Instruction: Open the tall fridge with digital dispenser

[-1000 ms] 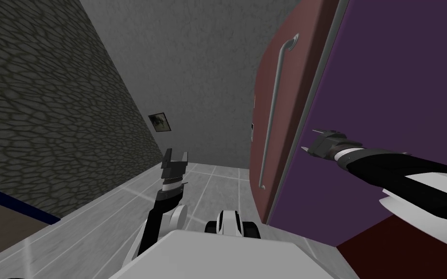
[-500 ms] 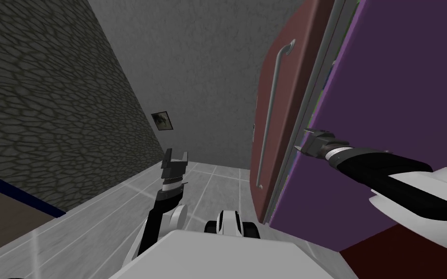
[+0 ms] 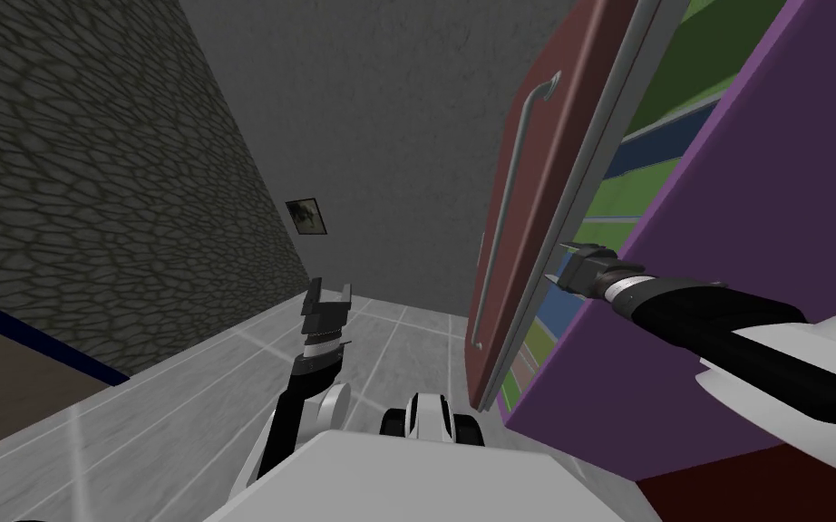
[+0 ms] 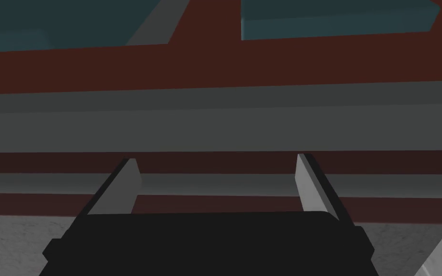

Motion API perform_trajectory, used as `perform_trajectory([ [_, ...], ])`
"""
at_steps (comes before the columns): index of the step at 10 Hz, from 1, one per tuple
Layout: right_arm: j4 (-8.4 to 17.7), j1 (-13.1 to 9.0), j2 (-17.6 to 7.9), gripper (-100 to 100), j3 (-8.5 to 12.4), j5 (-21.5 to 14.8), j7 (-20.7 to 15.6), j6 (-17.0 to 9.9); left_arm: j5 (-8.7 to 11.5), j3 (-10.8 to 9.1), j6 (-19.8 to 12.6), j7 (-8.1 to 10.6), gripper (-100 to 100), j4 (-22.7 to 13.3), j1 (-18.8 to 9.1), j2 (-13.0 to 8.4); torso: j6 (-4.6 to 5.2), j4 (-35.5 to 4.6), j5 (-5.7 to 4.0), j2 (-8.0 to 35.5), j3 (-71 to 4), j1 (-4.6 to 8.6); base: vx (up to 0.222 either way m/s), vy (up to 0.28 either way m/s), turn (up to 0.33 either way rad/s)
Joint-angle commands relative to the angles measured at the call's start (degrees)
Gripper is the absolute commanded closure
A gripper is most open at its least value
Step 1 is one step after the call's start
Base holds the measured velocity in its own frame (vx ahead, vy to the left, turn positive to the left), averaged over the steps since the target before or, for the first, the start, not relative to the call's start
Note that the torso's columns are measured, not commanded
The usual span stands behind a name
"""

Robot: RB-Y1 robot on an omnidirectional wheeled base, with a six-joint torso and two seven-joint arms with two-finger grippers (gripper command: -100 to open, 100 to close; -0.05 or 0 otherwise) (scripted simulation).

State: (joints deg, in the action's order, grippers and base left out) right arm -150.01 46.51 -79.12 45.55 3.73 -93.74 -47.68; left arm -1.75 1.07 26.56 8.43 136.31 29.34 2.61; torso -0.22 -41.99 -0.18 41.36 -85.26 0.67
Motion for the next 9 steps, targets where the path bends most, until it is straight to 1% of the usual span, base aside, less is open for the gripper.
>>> perform_trajectory([
  [1, 1.09, 0.25, -0.08, 100, 0.01, 0.19, -0.14, -0.66, 0.0, 0.0, 0.0, 0.0, 0, 0.0, 0.0, 0.0, 0.02, -0.12, 0.1, 0.16, 0.09, -0.15, 0.038, 0.153, -0.049],
  [2, 2.18, 0.3, -0.14, 100, 0.32, 0.25, -0.31, -1.45, 0.0, 0.01, 0.0, 0.0, 0, 0.0, 0.01, 0.01, -0.04, -0.2, 0.4, 0.05, 0.01, -0.79, 0.093, 0.239, -0.075],
  [3, 2.18, 0.3, -0.14, 100, 0.32, 0.25, -0.31, -1.45, 0.0, 0.01, 0.0, 0.0, 0, 0.0, 0.01, 0.02, -0.2, -0.2, 0.65, -0.17, -0.22, -1.12, 0.09, 0.24, -0.028],
  [4, 3.26, 0.34, -0.2, 100, 0.62, 0.31, -0.48, -2.25, 0.0, 0.02, 0.0, 0.0, 0, 0.01, 0.01, 0.02, -0.31, -0.19, 0.72, -0.15, -0.22, -1.21, 0.135, 0.29, -0.006],
  [5, 3.26, 0.34, -0.2, 100, 0.62, 0.31, -0.48, -2.25, 0.0, 0.02, 0.0, 0.0, 0, 0.01, 0.01, 0.02, -0.34, -0.18, 0.72, -0.27, -0.3, -1.16, 0.098, 0.236, -0.013],
  [7, 5.44, 0.44, -0.33, 100, 1.23, 0.43, -0.82, -3.84, 0.0, 0.02, 0.0, 0.0, 0, 0.01, 0.01, 0.02, -0.13, -0.23, 0.41, 0.01, -0.11, -0.43, 0.103, 0.268, -0.002],
  [8, 5.44, 0.44, -0.33, 100, 1.23, 0.43, -0.82, -3.84, 0.0, 0.02, 0.0, 0.0, 0, 0.01, 0.01, 0.02, -0.07, -0.24, 0.4, -0.04, -0.13, -0.4, 0.129, 0.243, -0.03],
  [9, 6.53, 0.49, -0.39, 100, 1.54, 0.49, -0.98, -4.63, 0.0, 0.01, 0.01, 0.0, 0, 0.01, 0.01, 0.01, -0.08, -0.23, 0.36, 0.06, -0.05, -0.28, 0.126, 0.223, -0.014],
])
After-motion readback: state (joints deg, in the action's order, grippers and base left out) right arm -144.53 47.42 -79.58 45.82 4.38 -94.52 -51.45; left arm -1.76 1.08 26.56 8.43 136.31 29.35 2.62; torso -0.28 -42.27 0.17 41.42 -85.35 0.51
